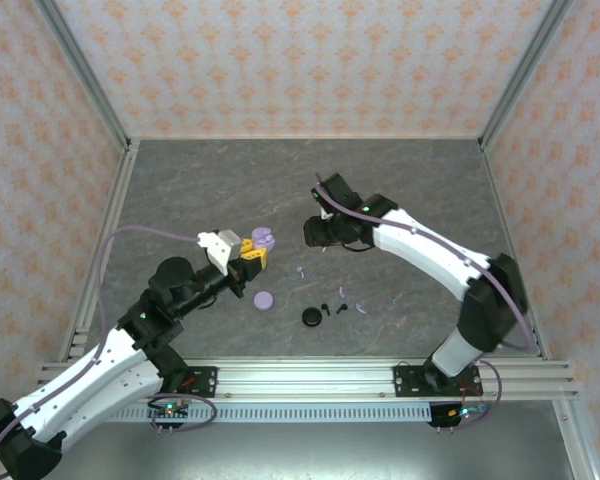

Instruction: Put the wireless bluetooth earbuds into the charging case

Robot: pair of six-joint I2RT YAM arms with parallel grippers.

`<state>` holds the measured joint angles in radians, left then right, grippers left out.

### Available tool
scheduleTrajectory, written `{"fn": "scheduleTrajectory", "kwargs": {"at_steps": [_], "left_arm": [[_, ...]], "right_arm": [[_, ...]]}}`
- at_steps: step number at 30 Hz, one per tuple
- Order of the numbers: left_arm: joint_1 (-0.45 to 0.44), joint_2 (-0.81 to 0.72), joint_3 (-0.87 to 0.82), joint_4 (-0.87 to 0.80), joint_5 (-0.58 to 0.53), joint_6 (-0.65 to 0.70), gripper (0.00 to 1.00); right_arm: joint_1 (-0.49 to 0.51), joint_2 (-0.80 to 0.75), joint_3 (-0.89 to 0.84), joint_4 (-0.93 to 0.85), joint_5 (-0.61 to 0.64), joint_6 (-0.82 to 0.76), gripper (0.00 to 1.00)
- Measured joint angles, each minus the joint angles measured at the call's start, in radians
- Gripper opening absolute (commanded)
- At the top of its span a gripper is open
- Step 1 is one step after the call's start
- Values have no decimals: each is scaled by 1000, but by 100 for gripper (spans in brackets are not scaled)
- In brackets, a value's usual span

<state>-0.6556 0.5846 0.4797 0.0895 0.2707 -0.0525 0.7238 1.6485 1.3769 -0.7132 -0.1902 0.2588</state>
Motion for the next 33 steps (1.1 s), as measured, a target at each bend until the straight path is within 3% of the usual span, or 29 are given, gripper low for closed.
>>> {"fn": "scheduleTrajectory", "kwargs": {"at_steps": [16,33], "left_arm": [[0,-217,-47,-153,-87,1,0],[0,-218,-49,-184,-97,8,0]], "right_arm": [[97,367,166,-77,-8,3,38],[100,464,198,-98,-8,3,29]]}}
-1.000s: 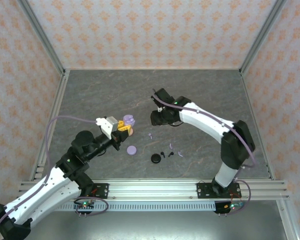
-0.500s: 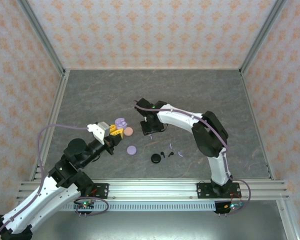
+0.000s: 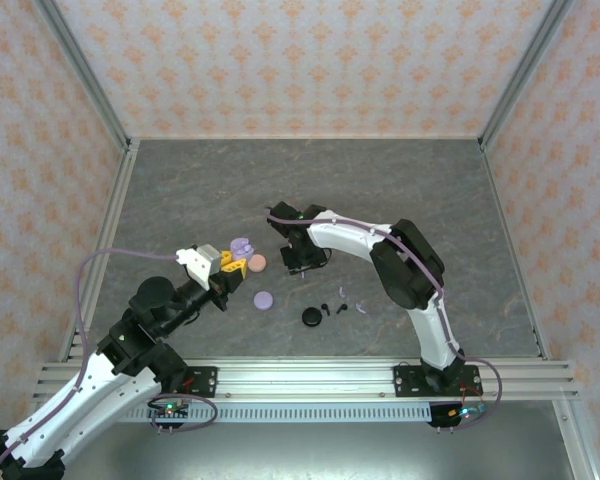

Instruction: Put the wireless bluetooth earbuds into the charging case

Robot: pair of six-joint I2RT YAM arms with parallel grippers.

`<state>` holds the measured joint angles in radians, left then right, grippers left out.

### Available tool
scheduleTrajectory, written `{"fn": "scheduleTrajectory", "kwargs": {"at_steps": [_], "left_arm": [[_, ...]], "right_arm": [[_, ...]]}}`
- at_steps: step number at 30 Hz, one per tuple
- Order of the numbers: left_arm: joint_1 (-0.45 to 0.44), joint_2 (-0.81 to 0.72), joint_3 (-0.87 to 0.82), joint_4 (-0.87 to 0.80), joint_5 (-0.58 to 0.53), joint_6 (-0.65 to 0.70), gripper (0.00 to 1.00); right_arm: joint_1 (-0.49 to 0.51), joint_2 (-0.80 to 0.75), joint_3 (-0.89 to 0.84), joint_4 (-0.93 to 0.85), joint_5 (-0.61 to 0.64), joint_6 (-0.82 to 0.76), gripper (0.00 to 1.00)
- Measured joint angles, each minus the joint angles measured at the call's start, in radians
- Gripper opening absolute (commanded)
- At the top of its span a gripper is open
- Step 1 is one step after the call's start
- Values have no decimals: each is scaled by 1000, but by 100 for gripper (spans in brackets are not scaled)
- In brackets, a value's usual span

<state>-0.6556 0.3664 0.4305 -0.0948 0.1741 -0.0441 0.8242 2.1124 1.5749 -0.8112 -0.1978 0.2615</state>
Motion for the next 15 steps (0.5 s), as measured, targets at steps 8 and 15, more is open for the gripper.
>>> {"fn": "scheduleTrajectory", "kwargs": {"at_steps": [8,15], "left_arm": [[0,1,0,0,0,0,0],[0,16,-8,24,1,-4,0]], "right_arm": [[0,0,0,-4,5,0,23],[-3,-87,-76,60,-18,-11,23]]}}
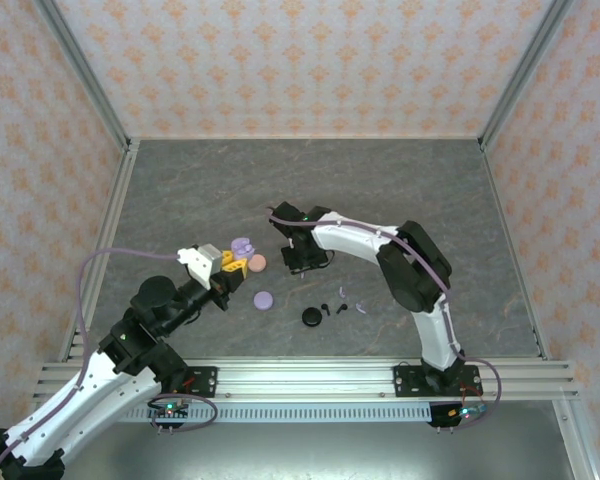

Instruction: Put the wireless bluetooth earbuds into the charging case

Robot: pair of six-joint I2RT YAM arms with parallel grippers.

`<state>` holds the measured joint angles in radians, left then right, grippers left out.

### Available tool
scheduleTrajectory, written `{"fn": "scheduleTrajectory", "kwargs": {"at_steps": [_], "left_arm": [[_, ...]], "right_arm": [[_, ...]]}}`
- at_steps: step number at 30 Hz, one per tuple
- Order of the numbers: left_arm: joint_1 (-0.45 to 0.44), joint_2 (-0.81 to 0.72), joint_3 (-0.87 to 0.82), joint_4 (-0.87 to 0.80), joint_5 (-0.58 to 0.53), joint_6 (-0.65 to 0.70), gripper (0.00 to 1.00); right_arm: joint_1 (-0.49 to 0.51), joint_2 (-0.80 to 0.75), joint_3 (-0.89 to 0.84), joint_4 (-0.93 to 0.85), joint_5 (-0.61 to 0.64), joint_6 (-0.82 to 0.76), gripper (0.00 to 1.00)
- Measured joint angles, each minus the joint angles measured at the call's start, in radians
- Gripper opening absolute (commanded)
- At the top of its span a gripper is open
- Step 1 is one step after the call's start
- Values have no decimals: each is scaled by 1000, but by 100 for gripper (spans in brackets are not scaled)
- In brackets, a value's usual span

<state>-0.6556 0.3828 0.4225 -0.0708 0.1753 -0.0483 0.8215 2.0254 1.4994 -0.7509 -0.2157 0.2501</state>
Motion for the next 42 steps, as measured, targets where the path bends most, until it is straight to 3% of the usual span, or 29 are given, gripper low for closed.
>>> {"fn": "scheduleTrajectory", "kwargs": {"at_steps": [11,20,27,42], "left_arm": [[0,138,-18,145,66,-30,0],[0,278,7,237,148,-45,0],[0,346,18,357,210,-87,0],[0,390,37,444,264,-113,0]], "right_arm": [[-95,-453,-101,146,-101,-80,23],[-89,-714,-217,337,-280,-117,23],[21,-779,-267,458,-308,-172,23],[42,-797,-332,563,-278,-185,23]]}}
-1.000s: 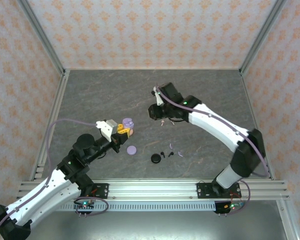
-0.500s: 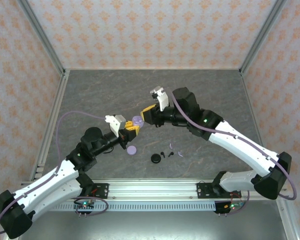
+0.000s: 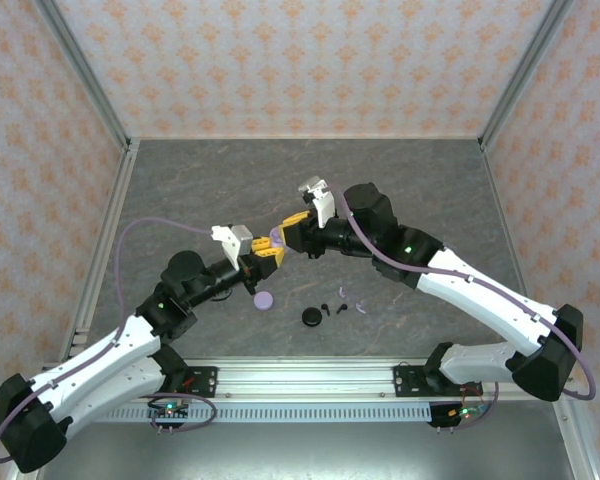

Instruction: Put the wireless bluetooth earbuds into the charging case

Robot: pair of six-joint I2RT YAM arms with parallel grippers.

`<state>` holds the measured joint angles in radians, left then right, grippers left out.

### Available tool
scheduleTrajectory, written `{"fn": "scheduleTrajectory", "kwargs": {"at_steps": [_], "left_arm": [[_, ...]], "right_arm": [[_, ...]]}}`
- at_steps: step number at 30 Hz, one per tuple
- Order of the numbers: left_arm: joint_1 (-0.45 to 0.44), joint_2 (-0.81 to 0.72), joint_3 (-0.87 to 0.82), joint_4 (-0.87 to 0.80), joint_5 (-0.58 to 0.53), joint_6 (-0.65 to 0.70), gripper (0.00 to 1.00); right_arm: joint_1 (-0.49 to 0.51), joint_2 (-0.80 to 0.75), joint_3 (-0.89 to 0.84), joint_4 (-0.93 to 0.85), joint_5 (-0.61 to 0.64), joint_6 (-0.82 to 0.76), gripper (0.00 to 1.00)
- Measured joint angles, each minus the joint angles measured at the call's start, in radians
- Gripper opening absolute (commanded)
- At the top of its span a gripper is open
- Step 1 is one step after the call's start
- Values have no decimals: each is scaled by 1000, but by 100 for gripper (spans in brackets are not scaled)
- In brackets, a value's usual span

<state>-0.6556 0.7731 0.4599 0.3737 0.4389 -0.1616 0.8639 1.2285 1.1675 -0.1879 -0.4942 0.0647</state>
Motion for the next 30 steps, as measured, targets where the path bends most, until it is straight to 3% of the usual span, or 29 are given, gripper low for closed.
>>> {"fn": "scheduleTrajectory", "kwargs": {"at_steps": [30], "left_arm": [[0,15,5,2,2,-6,0]], "right_arm": [[14,40,-2,-6,45,-34,24]]}}
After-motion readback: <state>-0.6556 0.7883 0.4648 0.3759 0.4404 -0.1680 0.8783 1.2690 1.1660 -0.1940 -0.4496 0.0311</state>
